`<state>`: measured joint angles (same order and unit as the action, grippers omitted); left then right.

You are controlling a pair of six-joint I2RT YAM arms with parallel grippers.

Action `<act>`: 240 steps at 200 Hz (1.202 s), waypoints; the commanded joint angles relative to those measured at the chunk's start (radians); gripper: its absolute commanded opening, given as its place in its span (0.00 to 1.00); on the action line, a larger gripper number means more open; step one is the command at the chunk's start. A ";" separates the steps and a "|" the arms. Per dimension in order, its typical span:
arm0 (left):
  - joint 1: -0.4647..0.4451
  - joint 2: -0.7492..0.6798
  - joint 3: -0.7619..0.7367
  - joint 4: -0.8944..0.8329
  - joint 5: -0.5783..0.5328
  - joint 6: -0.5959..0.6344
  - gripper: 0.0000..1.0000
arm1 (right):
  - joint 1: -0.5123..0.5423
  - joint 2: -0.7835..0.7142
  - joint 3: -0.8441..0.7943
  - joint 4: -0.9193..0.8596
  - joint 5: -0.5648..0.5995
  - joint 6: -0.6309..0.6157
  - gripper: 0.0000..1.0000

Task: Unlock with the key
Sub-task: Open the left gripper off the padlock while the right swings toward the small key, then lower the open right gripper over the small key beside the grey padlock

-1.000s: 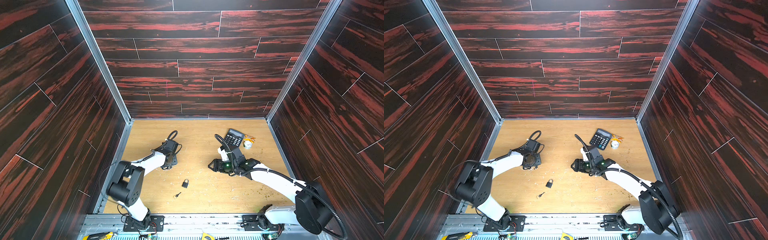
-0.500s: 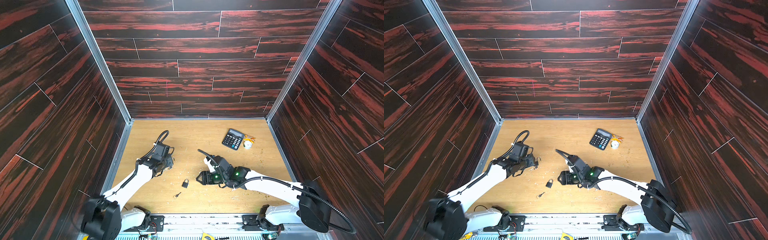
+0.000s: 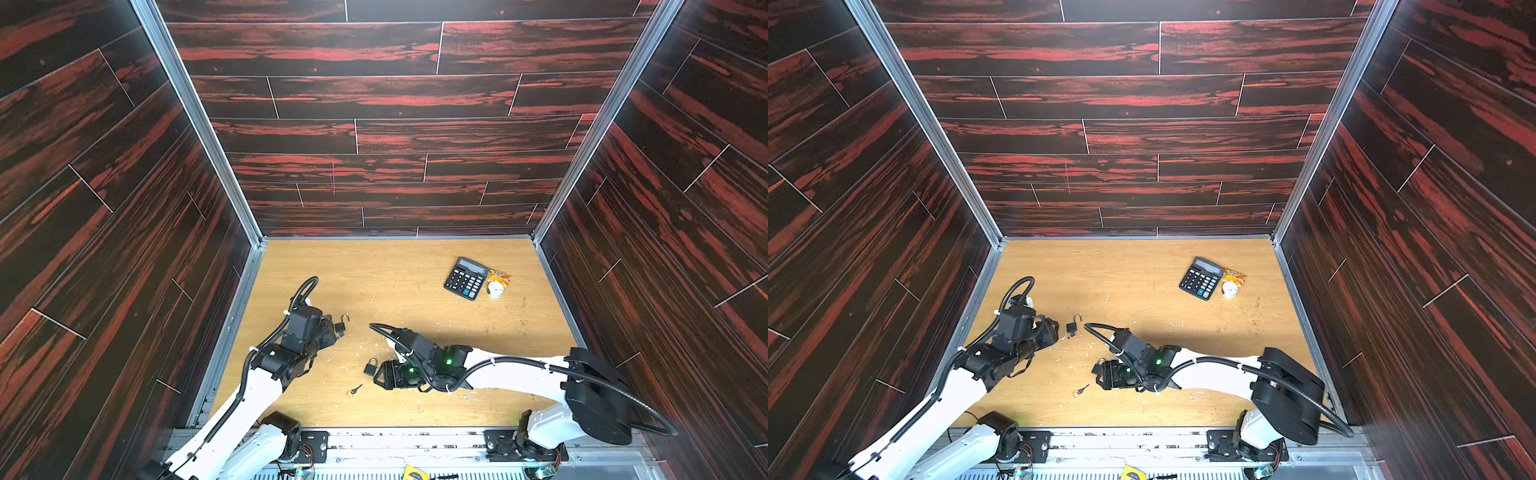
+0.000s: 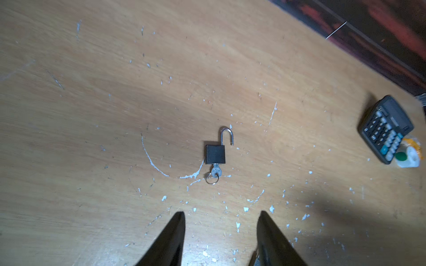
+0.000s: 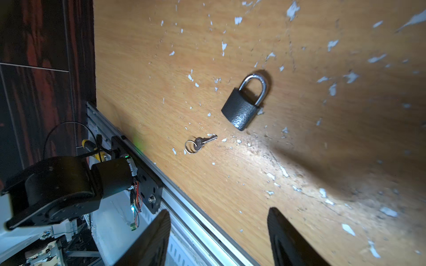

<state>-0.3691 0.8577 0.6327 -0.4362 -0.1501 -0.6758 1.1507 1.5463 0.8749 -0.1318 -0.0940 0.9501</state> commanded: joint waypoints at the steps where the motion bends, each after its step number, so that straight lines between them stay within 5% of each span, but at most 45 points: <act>1: 0.007 -0.048 -0.019 -0.034 -0.035 -0.019 0.53 | 0.010 0.069 0.057 0.017 -0.034 0.011 0.69; 240: 0.016 -0.248 0.048 -0.258 -0.233 -0.030 0.54 | 0.079 0.401 0.308 -0.030 -0.170 -0.043 0.68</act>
<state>-0.3580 0.6380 0.6392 -0.6506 -0.3374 -0.7067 1.2152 1.9049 1.1564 -0.1352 -0.2474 0.9112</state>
